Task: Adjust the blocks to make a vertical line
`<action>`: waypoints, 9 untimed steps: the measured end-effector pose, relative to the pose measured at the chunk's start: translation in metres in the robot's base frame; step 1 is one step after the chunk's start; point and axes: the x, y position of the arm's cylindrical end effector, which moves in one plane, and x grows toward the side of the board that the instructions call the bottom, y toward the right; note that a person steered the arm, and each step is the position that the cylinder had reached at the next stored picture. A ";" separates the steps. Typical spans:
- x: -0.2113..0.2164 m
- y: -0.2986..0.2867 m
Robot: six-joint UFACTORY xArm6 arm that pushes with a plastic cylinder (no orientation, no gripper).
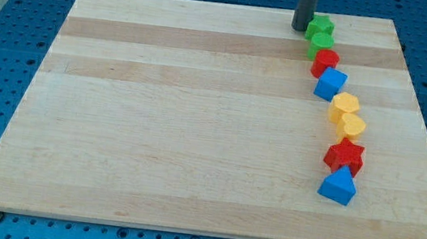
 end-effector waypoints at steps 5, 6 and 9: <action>-0.005 -0.049; 0.007 -0.060; 0.155 -0.060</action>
